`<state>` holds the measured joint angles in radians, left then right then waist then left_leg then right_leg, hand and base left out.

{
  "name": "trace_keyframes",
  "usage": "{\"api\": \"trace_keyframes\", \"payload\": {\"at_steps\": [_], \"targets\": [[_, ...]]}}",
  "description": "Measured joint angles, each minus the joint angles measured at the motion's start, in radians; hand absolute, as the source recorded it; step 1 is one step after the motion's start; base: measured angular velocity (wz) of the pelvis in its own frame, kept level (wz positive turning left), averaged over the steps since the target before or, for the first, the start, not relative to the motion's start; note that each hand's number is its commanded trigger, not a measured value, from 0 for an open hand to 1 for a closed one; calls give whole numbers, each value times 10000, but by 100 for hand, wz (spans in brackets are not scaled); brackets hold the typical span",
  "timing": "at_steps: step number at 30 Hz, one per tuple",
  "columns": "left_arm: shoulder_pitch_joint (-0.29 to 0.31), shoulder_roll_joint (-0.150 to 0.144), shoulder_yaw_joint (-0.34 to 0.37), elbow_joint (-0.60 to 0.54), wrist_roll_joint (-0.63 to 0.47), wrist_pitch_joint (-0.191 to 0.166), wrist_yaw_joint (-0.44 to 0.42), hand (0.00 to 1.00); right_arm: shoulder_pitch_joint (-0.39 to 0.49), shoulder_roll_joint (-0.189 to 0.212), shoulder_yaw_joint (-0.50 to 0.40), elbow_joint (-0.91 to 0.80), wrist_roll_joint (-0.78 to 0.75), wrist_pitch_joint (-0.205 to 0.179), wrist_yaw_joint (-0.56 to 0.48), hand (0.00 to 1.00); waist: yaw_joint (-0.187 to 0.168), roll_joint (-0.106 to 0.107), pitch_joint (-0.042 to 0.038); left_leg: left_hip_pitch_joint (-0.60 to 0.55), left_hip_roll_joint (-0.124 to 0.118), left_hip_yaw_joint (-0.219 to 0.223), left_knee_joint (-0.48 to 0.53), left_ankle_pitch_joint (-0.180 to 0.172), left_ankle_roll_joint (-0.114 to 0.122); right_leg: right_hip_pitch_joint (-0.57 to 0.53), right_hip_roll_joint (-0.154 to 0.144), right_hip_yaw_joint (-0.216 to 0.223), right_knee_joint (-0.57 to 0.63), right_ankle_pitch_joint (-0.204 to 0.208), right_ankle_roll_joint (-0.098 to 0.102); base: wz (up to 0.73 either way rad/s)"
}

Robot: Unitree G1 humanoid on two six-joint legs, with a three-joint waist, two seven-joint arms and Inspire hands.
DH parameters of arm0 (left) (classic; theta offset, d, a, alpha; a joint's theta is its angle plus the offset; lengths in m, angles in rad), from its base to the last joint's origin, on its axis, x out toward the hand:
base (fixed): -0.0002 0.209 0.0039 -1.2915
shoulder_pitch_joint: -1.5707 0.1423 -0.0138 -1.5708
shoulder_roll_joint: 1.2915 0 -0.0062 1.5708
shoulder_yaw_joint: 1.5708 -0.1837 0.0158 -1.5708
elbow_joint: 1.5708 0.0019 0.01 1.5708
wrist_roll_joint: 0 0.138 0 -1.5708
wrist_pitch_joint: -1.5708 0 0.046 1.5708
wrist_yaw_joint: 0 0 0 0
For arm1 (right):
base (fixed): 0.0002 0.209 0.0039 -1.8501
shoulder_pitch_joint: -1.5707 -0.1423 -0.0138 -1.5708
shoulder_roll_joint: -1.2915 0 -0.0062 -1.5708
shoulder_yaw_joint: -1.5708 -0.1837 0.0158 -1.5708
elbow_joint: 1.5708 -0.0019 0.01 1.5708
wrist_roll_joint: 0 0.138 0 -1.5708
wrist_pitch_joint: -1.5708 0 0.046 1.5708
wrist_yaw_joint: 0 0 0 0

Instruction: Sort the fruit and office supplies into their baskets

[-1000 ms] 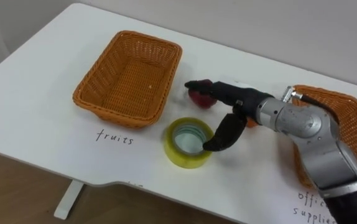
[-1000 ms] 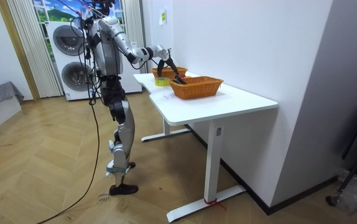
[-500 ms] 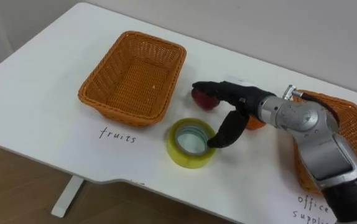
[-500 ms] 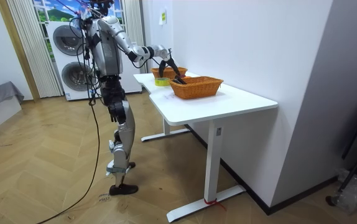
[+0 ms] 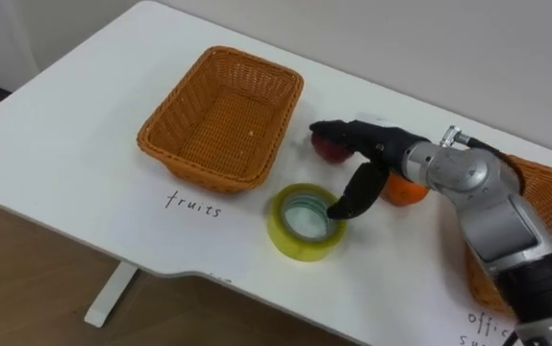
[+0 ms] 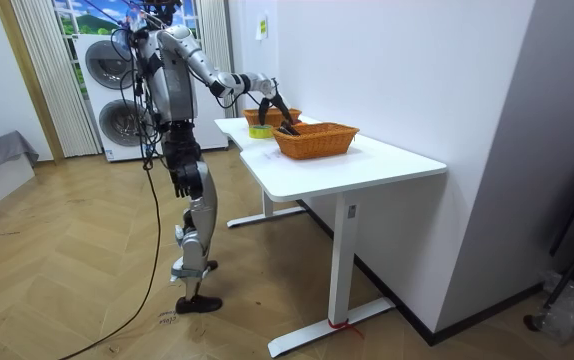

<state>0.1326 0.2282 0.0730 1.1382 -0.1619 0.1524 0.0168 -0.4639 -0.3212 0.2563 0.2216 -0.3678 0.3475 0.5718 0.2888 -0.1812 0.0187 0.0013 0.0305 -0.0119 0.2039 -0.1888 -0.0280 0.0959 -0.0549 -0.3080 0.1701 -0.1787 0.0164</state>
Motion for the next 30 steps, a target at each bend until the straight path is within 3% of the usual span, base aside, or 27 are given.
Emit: {"api": "trace_keyframes", "payload": {"at_steps": [12,16,30], "targets": [[3,-11,-415,-200,39,19,172,0,-91,41,148,601,2,-340,-835,0,189,84,53,-5,-1,-8,2,3,0,-24,2,10,-4,0,0,0],[2,-3,-477,-185,38,11,189,0,-156,74,421,984,9,-662,-1042,0,208,85,52,12,-3,-5,20,5,0,-22,1,19,-2,0,0,0],[-56,-3,-457,-131,42,12,111,0,-147,256,998,1638,233,-644,-1035,0,224,118,56,-86,-13,-13,46,54,-1,-127,-4,46,-12,1,-1,0]]}}
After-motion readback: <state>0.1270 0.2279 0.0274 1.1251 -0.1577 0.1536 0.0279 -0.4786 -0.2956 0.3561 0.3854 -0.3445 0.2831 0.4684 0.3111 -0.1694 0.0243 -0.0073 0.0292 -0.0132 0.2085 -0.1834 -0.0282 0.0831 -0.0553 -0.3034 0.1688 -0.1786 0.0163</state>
